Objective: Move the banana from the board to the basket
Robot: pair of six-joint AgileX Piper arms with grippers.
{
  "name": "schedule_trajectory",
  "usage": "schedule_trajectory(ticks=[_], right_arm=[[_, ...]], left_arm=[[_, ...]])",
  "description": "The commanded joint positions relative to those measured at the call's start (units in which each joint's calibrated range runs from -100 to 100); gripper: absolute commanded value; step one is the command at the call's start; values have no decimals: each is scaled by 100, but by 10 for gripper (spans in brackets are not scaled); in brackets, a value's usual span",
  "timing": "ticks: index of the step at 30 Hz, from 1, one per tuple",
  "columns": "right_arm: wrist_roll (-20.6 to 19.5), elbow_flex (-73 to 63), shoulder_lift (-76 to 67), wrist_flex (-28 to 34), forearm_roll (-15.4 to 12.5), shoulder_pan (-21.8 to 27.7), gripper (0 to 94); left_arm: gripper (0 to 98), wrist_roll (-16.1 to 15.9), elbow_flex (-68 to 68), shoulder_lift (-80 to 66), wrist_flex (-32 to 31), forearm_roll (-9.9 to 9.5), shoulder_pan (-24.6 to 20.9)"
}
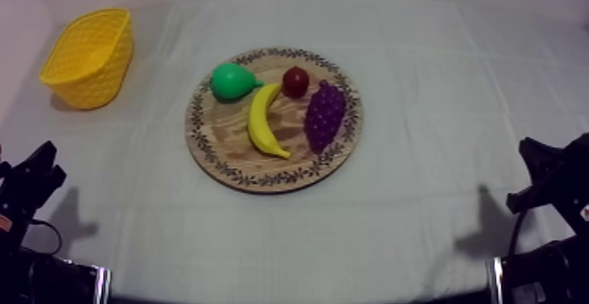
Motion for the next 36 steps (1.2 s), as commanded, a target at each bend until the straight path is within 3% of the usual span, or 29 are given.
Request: schedule_trajectory(ticks=[1,16,29,36], right_arm=[[0,4,-1,-1,0,-1,4],[0,4,-1,-1,0,-1,4],[0,4,-1,-1,0,-1,4],[0,4,-1,-1,0,-1,4]], left_arm=[[1,-512,2,-1,0,0,1],[7,-781,-220,331,465,159,65],[0,-1036,-1668,2425,237,788,44],[0,-756,-3290,4010,1008,773,78]])
